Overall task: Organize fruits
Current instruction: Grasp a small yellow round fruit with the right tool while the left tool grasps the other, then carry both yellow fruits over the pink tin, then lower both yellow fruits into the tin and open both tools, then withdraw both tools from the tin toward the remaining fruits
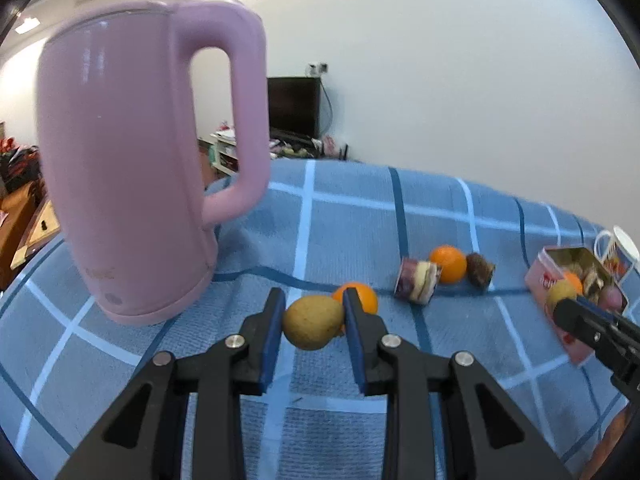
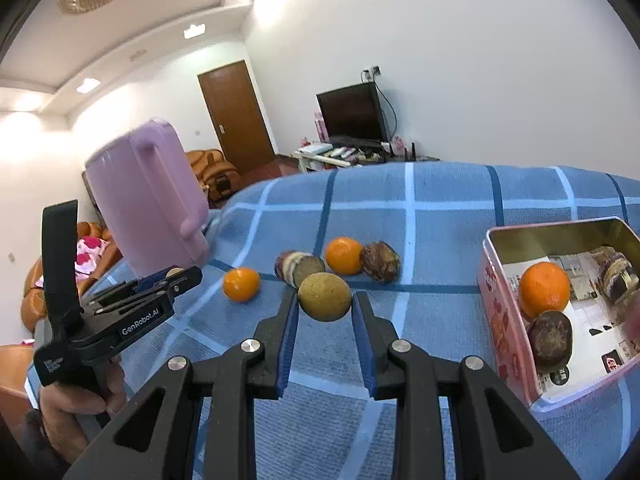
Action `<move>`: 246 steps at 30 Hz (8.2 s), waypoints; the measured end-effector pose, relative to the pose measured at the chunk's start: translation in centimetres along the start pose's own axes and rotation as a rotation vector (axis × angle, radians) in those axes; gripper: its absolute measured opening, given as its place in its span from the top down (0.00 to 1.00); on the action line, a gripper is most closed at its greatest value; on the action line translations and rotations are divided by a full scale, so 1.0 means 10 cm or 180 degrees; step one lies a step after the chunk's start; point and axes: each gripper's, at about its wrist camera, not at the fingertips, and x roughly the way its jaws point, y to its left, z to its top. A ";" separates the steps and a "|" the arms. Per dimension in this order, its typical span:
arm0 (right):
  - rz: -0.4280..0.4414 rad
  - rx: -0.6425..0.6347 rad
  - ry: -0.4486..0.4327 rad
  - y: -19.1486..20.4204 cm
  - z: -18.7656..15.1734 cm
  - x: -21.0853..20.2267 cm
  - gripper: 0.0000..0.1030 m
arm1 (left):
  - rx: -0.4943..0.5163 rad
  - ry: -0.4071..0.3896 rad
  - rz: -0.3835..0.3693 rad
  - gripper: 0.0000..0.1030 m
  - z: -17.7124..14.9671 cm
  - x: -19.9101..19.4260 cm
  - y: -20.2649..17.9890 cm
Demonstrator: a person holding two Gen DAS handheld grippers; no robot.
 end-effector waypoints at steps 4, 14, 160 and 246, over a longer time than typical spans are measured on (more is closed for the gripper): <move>0.0022 -0.0009 -0.0082 0.00 0.03 -0.06 0.71 | 0.0079 -0.0082 0.0114 0.70 -0.03 -0.04 -0.23; -0.0243 -0.0166 -0.0170 -0.11 0.03 -0.19 0.71 | 0.0191 -0.0123 0.0183 0.70 -0.13 -0.05 -0.77; -0.1348 0.0024 -0.0219 -2.28 0.44 -0.52 0.27 | 0.0806 -0.0228 -0.0124 0.09 -0.13 0.20 -3.48; -0.2016 -0.0044 -0.0530 -0.97 -0.06 -0.87 0.19 | 0.0567 -0.0551 0.0272 0.00 -0.34 -0.44 -1.86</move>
